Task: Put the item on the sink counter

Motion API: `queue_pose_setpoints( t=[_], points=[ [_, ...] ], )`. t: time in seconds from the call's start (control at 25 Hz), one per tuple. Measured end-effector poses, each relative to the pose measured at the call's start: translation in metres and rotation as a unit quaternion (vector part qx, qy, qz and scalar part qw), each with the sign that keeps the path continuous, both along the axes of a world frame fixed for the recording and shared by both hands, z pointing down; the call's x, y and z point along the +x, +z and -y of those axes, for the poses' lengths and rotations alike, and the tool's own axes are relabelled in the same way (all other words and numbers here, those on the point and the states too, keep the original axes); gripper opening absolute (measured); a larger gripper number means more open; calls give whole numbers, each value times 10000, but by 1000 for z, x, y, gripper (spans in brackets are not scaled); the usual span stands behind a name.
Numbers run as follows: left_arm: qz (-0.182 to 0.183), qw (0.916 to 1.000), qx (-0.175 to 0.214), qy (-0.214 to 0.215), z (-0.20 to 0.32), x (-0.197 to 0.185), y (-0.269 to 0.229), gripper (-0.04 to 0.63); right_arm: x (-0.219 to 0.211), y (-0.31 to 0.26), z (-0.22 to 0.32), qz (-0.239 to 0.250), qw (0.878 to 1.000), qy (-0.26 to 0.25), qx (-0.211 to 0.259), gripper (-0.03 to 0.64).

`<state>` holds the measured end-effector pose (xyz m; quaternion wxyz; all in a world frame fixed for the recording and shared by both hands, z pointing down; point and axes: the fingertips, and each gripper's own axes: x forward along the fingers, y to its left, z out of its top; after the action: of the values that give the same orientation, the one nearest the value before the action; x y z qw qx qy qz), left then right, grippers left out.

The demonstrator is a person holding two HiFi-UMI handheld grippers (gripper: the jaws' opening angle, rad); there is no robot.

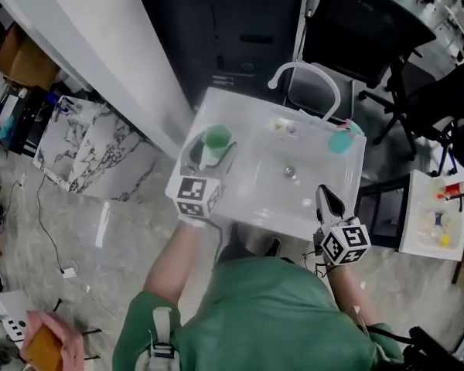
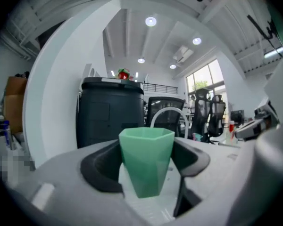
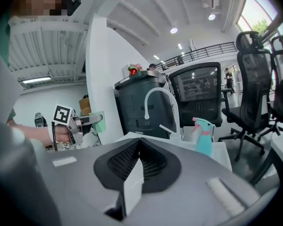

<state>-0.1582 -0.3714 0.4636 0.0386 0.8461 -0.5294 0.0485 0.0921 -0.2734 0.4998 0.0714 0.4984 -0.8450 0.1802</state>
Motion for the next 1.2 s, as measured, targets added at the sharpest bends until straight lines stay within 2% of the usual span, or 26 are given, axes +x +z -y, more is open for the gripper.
queue_pose_setpoints(
  t=[0.16, 0.32, 0.48, 0.64, 0.88, 1.2],
  points=[
    [166, 9994, 79, 284, 53, -4, 22, 311, 0, 9, 11, -173, 9990, 395, -149, 2],
    [198, 9991, 153, 333, 104, -19, 43, 311, 0, 20, 20, -317, 9967, 672, -329, 2],
    [420, 9981, -10, 457, 147, -27, 74, 311, 2, 29, 29, -396, 9934, 960, -498, 2],
    [426, 9974, -74, 578, 182, -28, 102, 311, 1, 40, 41, -339, 9903, 1146, -711, 2],
    [695, 9969, -34, 359, 233, -30, 144, 311, -4, 51, 60, -432, 9877, 1210, -895, 2],
    [515, 9985, -154, 78, 268, -36, 184, 311, -16, 71, 72, -593, 9857, 1065, -1161, 2]
  ],
)
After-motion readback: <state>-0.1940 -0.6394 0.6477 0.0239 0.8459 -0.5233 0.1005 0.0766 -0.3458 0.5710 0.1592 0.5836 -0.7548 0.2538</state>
